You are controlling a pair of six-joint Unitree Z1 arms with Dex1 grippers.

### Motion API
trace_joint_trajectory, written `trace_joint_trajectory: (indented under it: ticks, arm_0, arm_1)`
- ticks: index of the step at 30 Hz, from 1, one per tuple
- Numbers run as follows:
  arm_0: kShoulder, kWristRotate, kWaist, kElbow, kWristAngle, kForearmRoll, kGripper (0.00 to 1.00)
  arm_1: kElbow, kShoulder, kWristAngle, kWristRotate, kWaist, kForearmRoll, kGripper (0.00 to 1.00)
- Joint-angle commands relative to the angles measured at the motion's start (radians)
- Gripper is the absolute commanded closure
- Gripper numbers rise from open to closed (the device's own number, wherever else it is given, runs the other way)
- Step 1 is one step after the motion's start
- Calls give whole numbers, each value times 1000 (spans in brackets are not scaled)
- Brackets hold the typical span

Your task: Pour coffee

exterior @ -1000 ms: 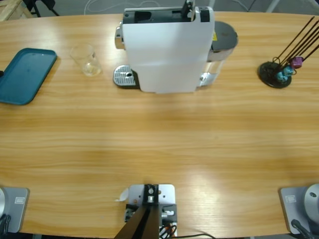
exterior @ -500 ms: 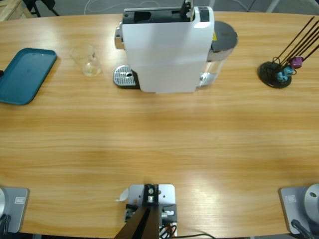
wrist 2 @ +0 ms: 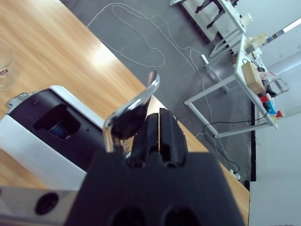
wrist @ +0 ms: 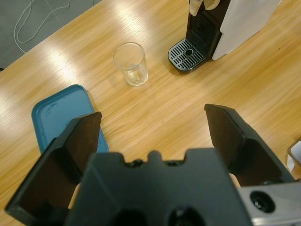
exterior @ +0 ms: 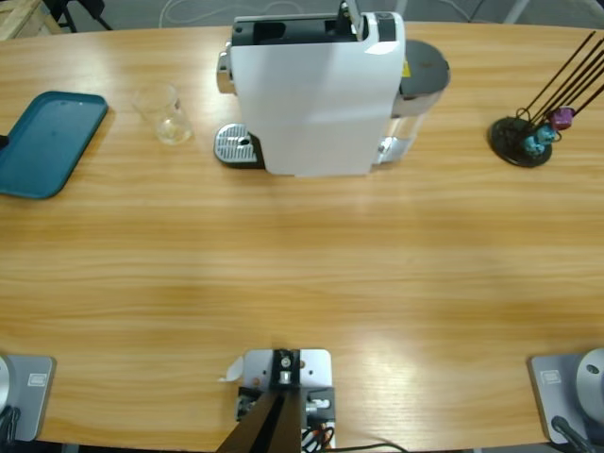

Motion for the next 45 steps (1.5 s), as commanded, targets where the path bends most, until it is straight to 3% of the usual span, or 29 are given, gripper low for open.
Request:
trace_joint_trajectory:
  ticks: [1,27,45]
  arm_0:
    - [-5,17,-8,36,-1,-9,50]
    - [-1,17,-8,38,-1,-9,50]
    - [-1,17,-8,41,-3,-9,50]
  arm_1:
    - [8,108,23,33,66,-10,1000]
    - [-16,253,59,126,130,-2,1000]
    - [13,262,40,145,126,-4,1000]
